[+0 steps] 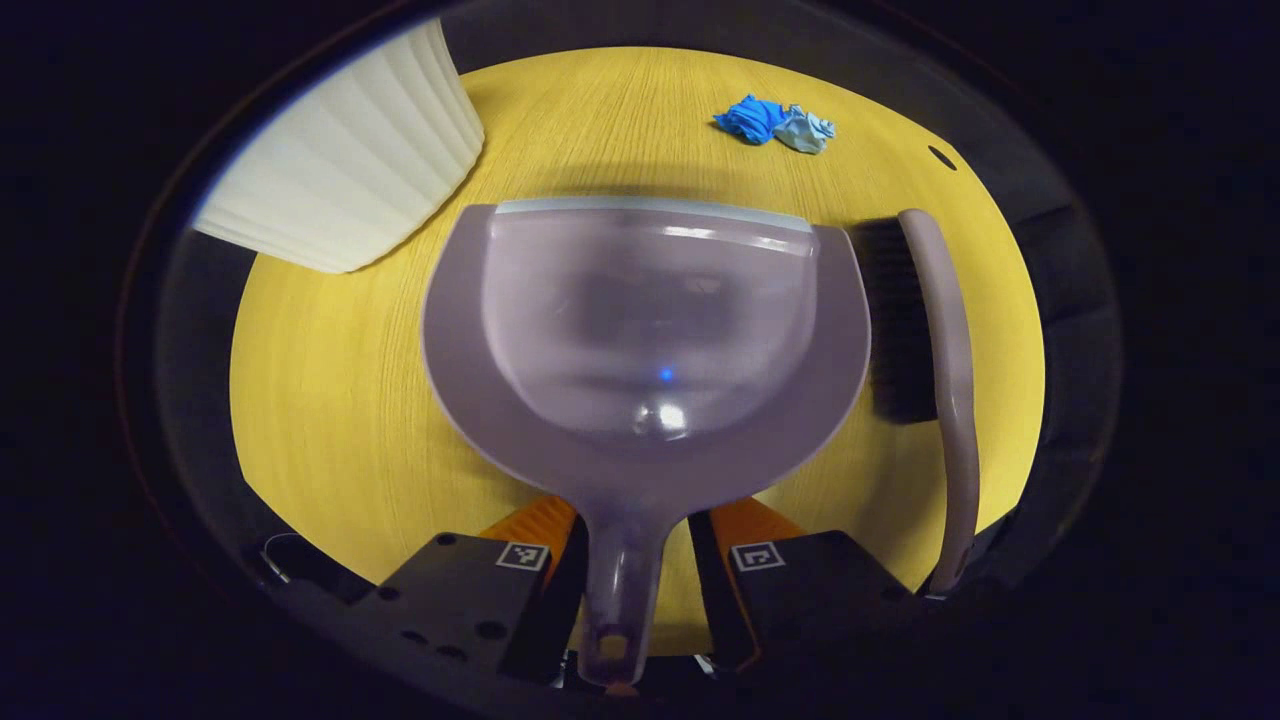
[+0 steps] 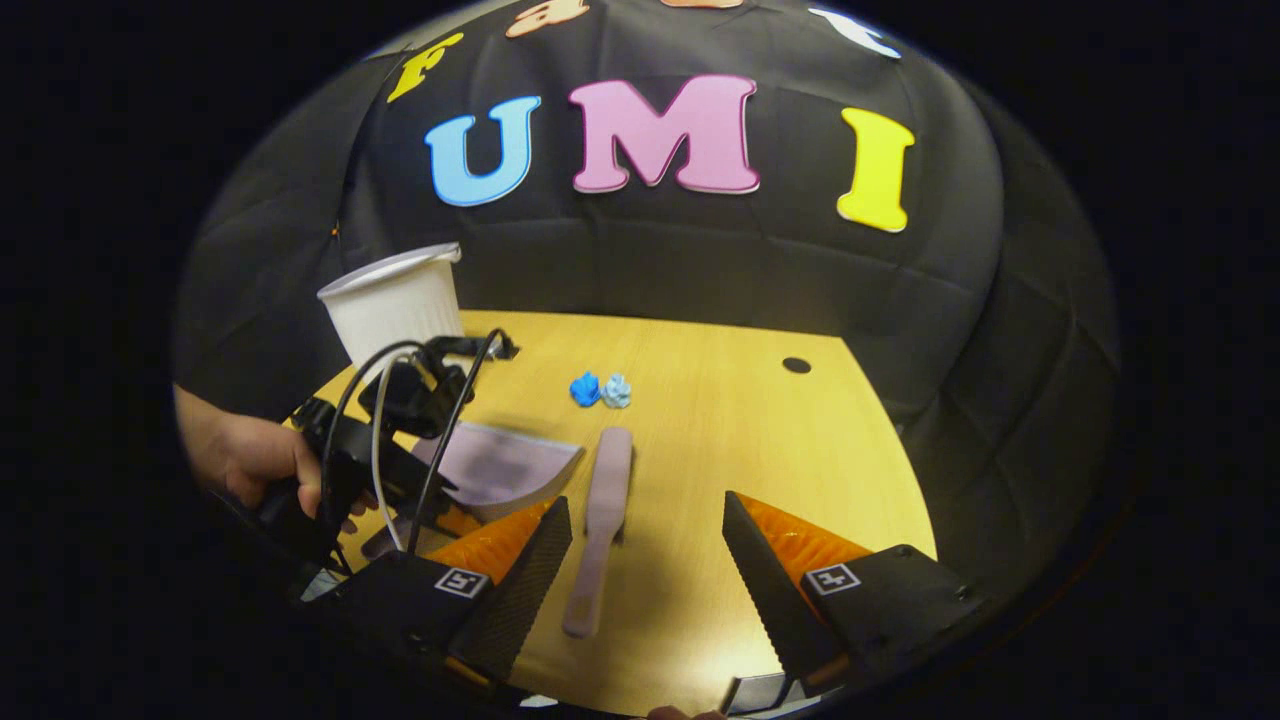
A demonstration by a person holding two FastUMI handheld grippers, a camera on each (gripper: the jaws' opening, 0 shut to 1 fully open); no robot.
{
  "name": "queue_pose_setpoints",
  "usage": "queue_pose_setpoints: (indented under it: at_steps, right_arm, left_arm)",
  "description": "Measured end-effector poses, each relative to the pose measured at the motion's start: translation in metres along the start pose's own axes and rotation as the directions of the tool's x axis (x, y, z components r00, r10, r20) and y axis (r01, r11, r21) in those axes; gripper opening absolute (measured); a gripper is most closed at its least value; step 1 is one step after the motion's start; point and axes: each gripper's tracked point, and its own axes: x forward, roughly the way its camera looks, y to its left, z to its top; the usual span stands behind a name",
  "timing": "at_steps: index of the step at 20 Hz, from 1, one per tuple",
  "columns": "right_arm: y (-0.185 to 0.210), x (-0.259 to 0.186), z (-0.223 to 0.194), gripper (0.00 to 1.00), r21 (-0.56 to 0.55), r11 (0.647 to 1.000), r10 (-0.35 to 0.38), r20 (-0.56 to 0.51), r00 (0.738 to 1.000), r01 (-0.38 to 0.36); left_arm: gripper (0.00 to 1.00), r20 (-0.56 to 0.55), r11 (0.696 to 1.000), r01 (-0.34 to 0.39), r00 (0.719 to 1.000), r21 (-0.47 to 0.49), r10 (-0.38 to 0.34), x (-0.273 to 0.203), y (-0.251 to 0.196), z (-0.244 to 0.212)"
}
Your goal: Pick up the small broom and dustpan from the desktop, sweep the trash into the dustpan with the broom, and then empty the trash into the garbage bin.
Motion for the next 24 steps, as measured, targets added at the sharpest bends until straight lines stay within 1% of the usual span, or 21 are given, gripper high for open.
queue_pose_setpoints:
  at_steps: [1,2,4,5,7,8,9,10,12,13,14,15,16,17,18,19,20,21,22,23,24]
  right_arm:
    - [0.006,0.008,-0.01,0.94,-0.002,1.0,0.022,-0.058,0.998,-0.022]
    - [0.012,0.016,-0.02,0.99,0.009,0.999,0.037,-0.127,0.991,-0.036]
    - [0.019,0.022,-0.032,1.0,0.045,0.998,0.061,-0.223,0.973,-0.052]
    - [0.016,0.026,-0.036,0.97,0.046,0.998,0.049,-0.252,0.967,-0.038]
    - [0.016,0.035,-0.039,1.0,0.048,0.999,0.031,-0.307,0.951,-0.017]
    - [0.016,0.039,-0.04,0.96,0.06,0.998,0.027,-0.331,0.943,-0.007]
    - [0.012,0.044,-0.041,1.0,0.075,0.997,0.014,-0.36,0.933,0.014]
    - [0.01,0.053,-0.045,1.0,0.091,0.995,0.004,-0.391,0.921,0.034]
    - [0.002,0.067,-0.058,1.0,0.078,0.993,-0.043,-0.459,0.888,0.089]
    - [0.001,0.073,-0.068,0.95,0.063,0.992,-0.065,-0.498,0.864,0.11]
    - [0.001,0.078,-0.074,1.0,0.061,0.991,-0.07,-0.524,0.849,0.119]
    - [0.002,0.083,-0.081,1.0,0.08,0.988,-0.069,-0.555,0.829,0.135]
    - [0.003,0.088,-0.089,0.95,0.104,0.984,-0.058,-0.583,0.81,0.145]
    - [0.005,0.093,-0.097,0.99,0.109,0.981,-0.06,-0.611,0.79,0.159]
    - [0.004,0.096,-0.103,0.94,0.101,0.981,-0.066,-0.634,0.77,0.167]
    - [0.004,0.1,-0.108,0.97,0.084,0.981,-0.082,-0.646,0.759,0.177]
    - [0.005,0.103,-0.113,0.86,0.076,0.98,-0.088,-0.659,0.747,0.182]
    - [0.009,0.103,-0.117,0.9,0.078,0.982,-0.076,-0.677,0.732,0.174]
    - [0.011,0.111,-0.122,0.81,0.094,0.98,-0.068,-0.67,0.739,0.176]
    - [0.011,0.108,-0.11,0.76,0.102,0.978,-0.071,-0.664,0.745,0.184]
    - [0.011,0.112,-0.111,0.61,0.125,0.975,-0.055,-0.661,0.748,0.182]
  left_arm:
    - [0.39,-0.006,1.0,0.013,1.0,0.016,-0.013,0.0,0.001,-0.001]
    - [0.31,0.0,0.999,0.029,1.0,0.031,-0.029,-0.002,0.001,0.0]
    - [0.3,0.009,0.997,0.062,0.998,0.045,-0.063,-0.003,0.003,-0.001]
    - [0.29,0.012,0.996,0.075,0.997,0.049,-0.076,-0.003,0.004,-0.003]
    - [0.3,0.03,0.993,0.1,0.994,0.062,-0.102,-0.002,0.006,-0.004]
    - [0.3,0.039,0.992,0.108,0.993,0.07,-0.111,-0.002,0.006,-0.004]
    - [0.3,0.047,0.99,0.115,0.992,0.078,-0.119,-0.001,0.007,-0.004]
    - [0.3,0.056,0.989,0.121,0.99,0.086,-0.126,-0.001,0.007,-0.004]
    - [0.3,0.074,0.985,0.137,0.987,0.107,-0.146,-0.001,0.008,-0.005]
    - [0.3,0.081,0.982,0.147,0.984,0.119,-0.157,-0.002,0.009,-0.006]
    - [0.3,0.085,0.979,0.157,0.982,0.13,-0.169,-0.001,0.01,-0.006]
    - [0.3,0.088,0.976,0.168,0.98,0.141,-0.181,-0.002,0.01,-0.007]
    - [0.3,0.088,0.973,0.177,0.978,0.151,-0.191,-0.001,0.01,-0.007]
    - [0.3,0.088,0.97,0.184,0.976,0.158,-0.199,-0.002,0.011,-0.008]
    - [0.3,0.088,0.968,0.188,0.975,0.163,-0.204,-0.002,0.011,-0.008]
    - [0.3,0.085,0.967,0.19,0.975,0.169,-0.207,-0.002,0.012,-0.008]
    - [0.3,0.082,0.966,0.191,0.975,0.174,-0.208,-0.002,0.012,-0.009]
    - [0.3,0.076,0.964,0.192,0.975,0.182,-0.208,-0.001,0.012,-0.009]
    - [0.29,0.067,0.963,0.192,0.976,0.188,-0.207,-0.002,0.013,-0.009]
    - [0.3,0.059,0.962,0.191,0.977,0.193,-0.206,-0.002,0.013,-0.01]
    - [0.3,0.053,0.962,0.189,0.978,0.198,-0.203,-0.002,0.013,-0.009]
